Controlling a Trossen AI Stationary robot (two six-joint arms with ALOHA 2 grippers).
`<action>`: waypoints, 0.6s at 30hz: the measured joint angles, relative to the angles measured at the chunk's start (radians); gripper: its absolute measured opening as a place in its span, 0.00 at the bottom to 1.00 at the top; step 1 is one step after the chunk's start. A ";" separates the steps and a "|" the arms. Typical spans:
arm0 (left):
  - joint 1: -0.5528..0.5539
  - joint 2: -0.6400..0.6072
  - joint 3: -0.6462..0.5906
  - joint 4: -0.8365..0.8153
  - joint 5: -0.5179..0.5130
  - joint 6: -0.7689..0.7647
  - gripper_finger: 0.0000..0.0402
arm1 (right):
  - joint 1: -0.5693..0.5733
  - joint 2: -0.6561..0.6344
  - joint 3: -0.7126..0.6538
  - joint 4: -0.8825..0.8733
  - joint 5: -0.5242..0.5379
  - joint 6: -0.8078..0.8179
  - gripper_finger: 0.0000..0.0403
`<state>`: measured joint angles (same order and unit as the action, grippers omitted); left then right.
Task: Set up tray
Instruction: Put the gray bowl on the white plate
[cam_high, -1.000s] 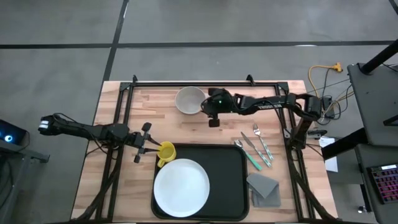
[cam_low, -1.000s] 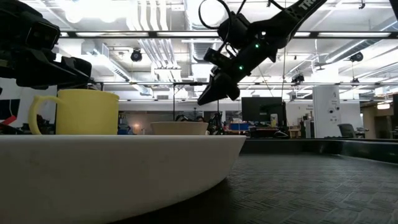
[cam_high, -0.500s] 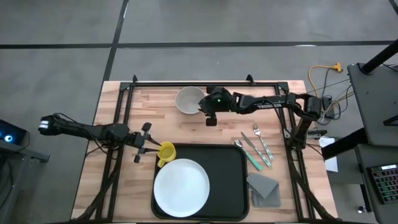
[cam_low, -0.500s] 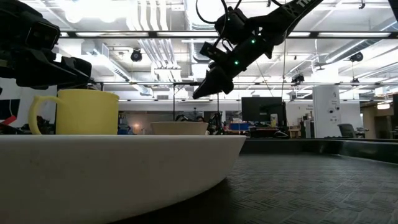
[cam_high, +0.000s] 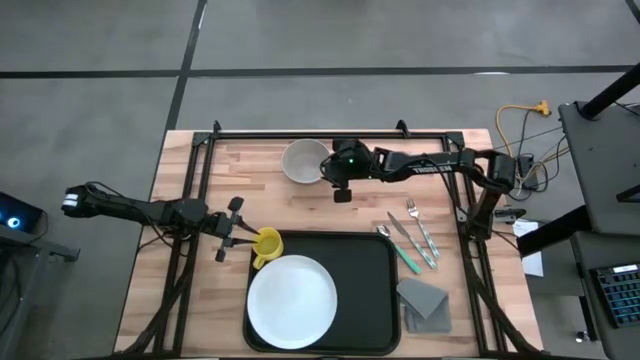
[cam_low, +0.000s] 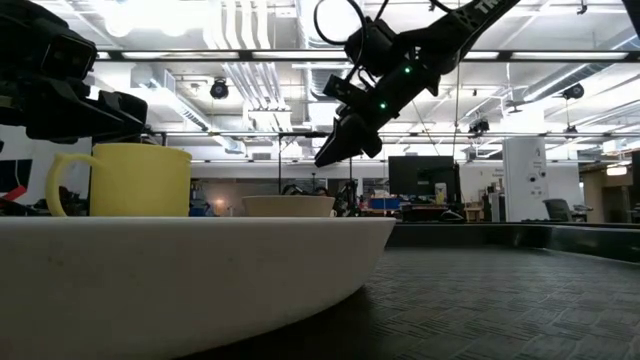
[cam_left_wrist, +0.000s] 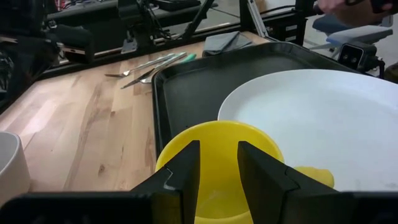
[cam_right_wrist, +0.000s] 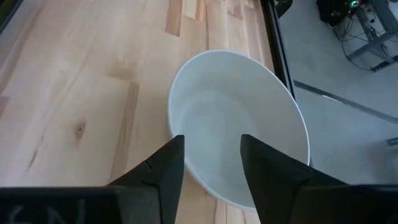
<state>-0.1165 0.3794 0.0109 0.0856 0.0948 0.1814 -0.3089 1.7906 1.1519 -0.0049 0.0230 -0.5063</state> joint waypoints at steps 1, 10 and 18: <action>0.000 0.000 0.000 0.000 0.000 0.000 0.23 | -0.002 0.000 0.000 -0.001 -0.001 0.001 0.38; 0.000 0.000 0.000 0.000 0.000 0.000 0.23 | -0.026 0.000 0.002 -0.068 -0.005 0.015 0.43; 0.000 0.000 0.000 0.000 0.000 0.000 0.23 | -0.048 0.000 0.003 -0.098 -0.006 -0.009 0.43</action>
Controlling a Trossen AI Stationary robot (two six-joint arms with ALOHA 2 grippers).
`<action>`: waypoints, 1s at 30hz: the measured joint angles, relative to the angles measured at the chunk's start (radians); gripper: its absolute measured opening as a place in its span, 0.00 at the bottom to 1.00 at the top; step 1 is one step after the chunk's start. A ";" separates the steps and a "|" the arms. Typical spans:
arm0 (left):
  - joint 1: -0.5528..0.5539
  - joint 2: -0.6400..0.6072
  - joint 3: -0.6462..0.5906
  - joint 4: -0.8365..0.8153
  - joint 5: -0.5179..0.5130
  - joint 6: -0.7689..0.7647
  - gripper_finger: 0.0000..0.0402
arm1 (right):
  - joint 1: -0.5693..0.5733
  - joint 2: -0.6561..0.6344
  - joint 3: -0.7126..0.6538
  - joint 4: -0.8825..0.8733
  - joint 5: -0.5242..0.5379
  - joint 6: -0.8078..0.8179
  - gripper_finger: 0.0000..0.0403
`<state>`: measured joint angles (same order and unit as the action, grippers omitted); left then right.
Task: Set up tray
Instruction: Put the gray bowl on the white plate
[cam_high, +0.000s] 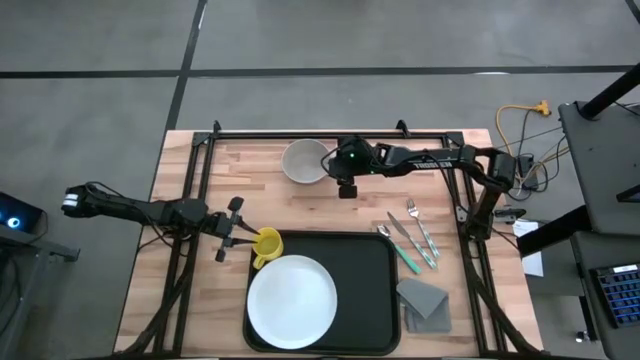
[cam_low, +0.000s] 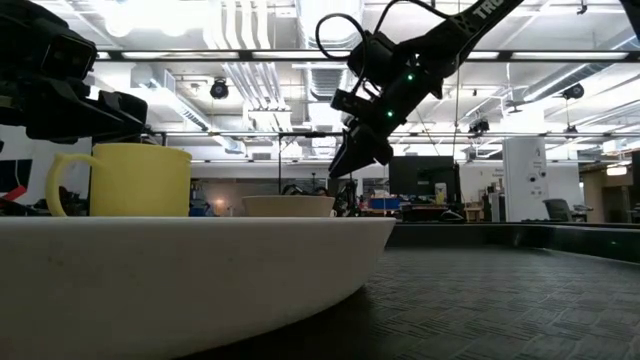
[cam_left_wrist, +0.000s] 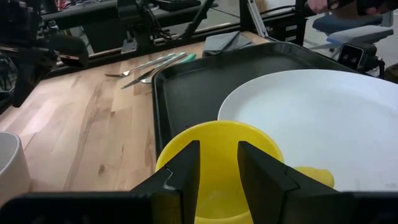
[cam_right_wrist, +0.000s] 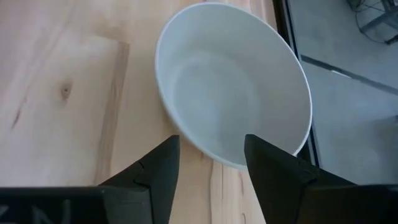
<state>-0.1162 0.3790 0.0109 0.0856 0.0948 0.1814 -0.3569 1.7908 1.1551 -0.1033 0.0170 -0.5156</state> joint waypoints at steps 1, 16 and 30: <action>0.000 0.000 0.000 0.000 0.000 0.000 0.23 | -0.001 0.000 0.007 -0.009 0.000 -0.001 0.43; 0.000 0.004 0.000 0.000 0.000 0.000 0.23 | -0.006 0.212 0.279 -0.290 0.001 -0.135 0.45; 0.000 0.008 0.000 0.000 0.000 0.000 0.23 | -0.006 0.317 0.295 -0.275 0.009 -0.211 0.44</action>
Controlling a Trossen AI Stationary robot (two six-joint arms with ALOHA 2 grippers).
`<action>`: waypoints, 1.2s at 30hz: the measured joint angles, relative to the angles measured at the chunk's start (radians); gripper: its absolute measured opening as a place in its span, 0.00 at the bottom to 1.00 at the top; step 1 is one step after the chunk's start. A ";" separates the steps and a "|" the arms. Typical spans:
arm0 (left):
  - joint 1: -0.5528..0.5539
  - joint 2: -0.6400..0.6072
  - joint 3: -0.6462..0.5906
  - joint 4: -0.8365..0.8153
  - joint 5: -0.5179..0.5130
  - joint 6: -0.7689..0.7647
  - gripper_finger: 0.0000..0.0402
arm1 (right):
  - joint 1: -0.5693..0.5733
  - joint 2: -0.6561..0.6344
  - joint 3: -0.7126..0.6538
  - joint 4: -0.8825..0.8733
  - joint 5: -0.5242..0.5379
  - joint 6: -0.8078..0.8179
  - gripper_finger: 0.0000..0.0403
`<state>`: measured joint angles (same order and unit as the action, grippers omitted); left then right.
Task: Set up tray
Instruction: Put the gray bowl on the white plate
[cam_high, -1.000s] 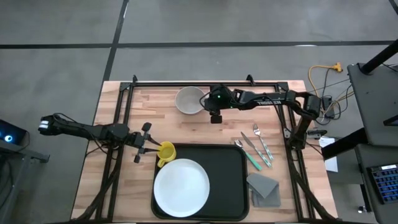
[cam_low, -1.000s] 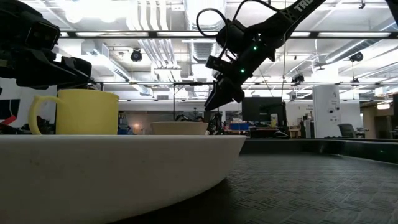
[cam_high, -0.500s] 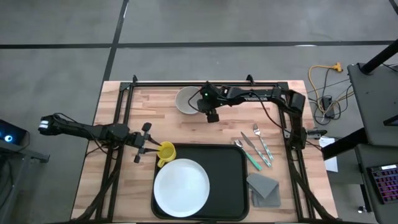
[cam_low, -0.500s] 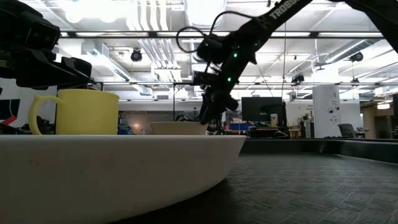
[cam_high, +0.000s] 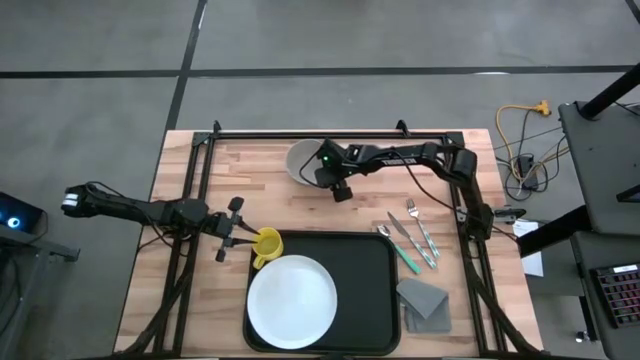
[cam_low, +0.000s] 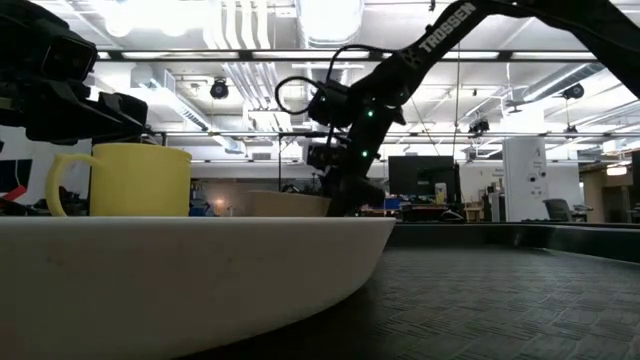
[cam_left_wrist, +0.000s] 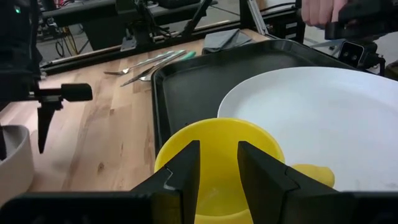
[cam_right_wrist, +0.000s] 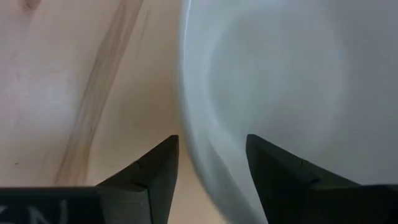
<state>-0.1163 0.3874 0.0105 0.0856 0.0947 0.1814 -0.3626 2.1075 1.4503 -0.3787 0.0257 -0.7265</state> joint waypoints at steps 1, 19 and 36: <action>0.000 0.000 0.000 0.000 0.000 0.000 0.23 | 0.000 0.005 0.002 0.001 0.000 0.000 0.43; 0.000 0.000 0.001 0.000 0.000 0.000 0.23 | 0.003 0.011 0.003 0.017 0.056 0.008 0.13; 0.000 0.000 0.000 0.000 0.000 0.000 0.23 | 0.077 -0.027 0.050 -0.109 0.064 0.037 0.02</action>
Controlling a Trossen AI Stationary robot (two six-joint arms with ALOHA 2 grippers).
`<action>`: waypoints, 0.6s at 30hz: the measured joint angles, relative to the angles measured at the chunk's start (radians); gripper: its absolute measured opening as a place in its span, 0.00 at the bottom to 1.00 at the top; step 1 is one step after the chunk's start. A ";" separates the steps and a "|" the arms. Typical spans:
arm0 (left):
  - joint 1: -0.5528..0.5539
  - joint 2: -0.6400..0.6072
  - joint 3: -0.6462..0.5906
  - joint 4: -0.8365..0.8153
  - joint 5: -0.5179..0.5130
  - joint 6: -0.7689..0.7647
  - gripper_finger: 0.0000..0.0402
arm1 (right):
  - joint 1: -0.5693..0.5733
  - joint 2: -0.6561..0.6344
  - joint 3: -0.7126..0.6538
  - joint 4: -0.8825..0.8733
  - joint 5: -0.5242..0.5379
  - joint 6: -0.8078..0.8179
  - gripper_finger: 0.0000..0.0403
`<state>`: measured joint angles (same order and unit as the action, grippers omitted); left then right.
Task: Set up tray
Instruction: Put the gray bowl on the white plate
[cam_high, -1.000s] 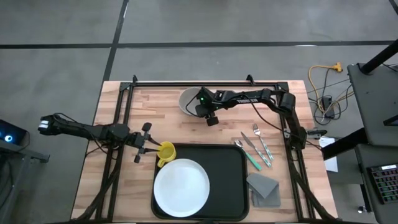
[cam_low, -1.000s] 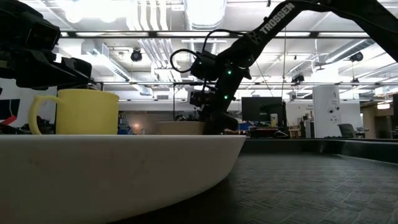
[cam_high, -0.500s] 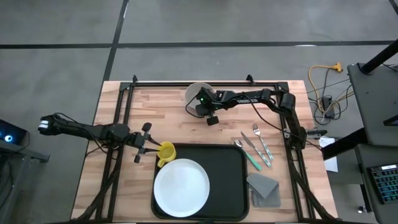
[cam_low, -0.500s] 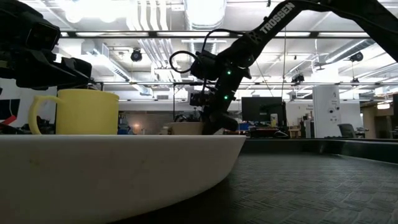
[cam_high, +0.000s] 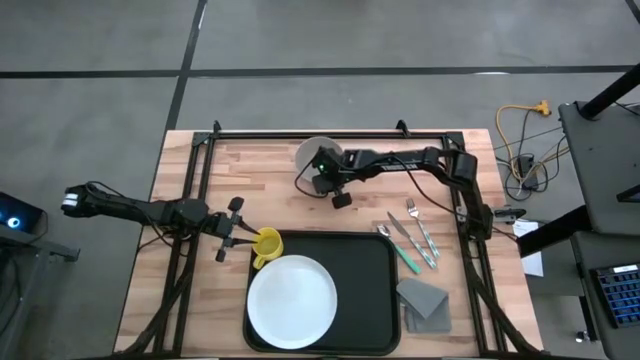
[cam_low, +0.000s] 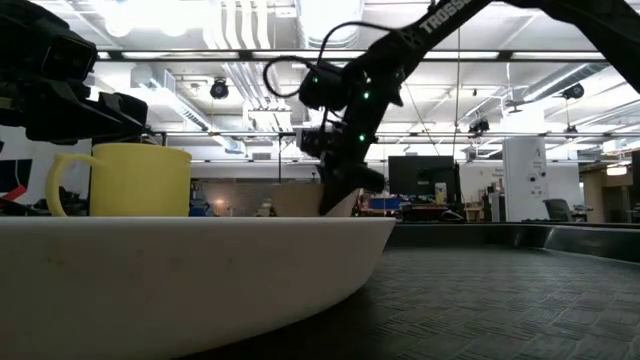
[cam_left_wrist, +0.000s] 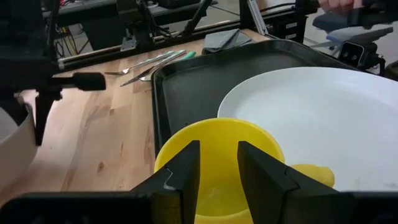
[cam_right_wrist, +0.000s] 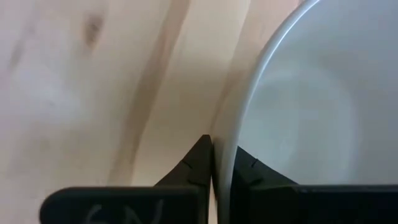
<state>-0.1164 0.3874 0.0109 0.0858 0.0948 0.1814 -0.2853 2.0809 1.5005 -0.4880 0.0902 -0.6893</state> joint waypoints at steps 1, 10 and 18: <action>0.000 0.000 0.000 0.000 0.000 0.000 0.23 | 0.007 -0.009 0.000 -0.003 0.004 0.008 0.02; 0.000 0.000 0.000 0.000 0.000 0.000 0.23 | 0.047 -0.101 -0.004 -0.044 0.007 0.112 0.02; 0.000 0.000 0.000 0.000 0.000 0.000 0.23 | 0.050 -0.175 -0.005 -0.089 -0.046 0.210 0.02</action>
<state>-0.1164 0.3874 0.0109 0.0857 0.0948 0.1814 -0.2356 1.9055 1.4951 -0.5769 0.0442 -0.4797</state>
